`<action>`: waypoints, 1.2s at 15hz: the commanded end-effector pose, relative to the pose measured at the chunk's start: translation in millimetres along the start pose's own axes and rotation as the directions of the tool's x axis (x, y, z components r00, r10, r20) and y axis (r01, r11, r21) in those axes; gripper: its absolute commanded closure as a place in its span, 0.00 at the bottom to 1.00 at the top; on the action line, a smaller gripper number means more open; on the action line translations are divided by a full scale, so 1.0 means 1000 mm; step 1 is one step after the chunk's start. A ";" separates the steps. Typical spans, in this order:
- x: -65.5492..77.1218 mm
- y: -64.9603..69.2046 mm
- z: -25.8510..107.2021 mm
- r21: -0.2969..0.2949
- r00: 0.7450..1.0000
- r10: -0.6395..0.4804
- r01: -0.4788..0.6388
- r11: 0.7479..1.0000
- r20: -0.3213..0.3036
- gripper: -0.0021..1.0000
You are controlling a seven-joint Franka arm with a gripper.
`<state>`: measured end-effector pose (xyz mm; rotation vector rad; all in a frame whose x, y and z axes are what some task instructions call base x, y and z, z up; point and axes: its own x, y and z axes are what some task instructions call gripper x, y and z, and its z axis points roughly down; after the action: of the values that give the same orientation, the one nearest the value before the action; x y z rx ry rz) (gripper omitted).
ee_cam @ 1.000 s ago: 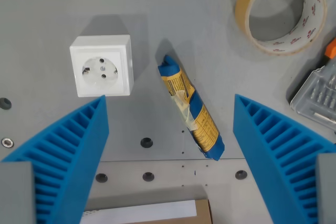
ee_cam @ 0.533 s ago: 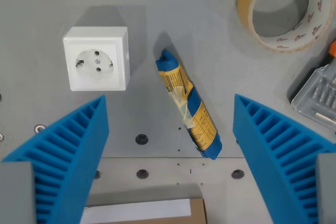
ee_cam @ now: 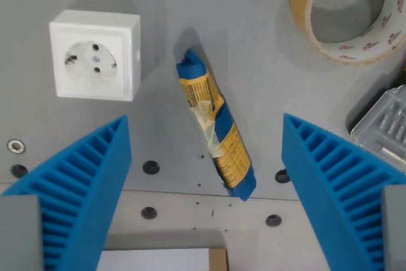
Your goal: Pick up the blue bag
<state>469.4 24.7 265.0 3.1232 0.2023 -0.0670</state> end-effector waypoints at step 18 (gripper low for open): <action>-0.045 0.013 0.098 -0.083 0.925 -0.372 0.365 0.927 -0.079 0.00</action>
<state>426.2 11.6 176.4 3.0625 0.5822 -0.0525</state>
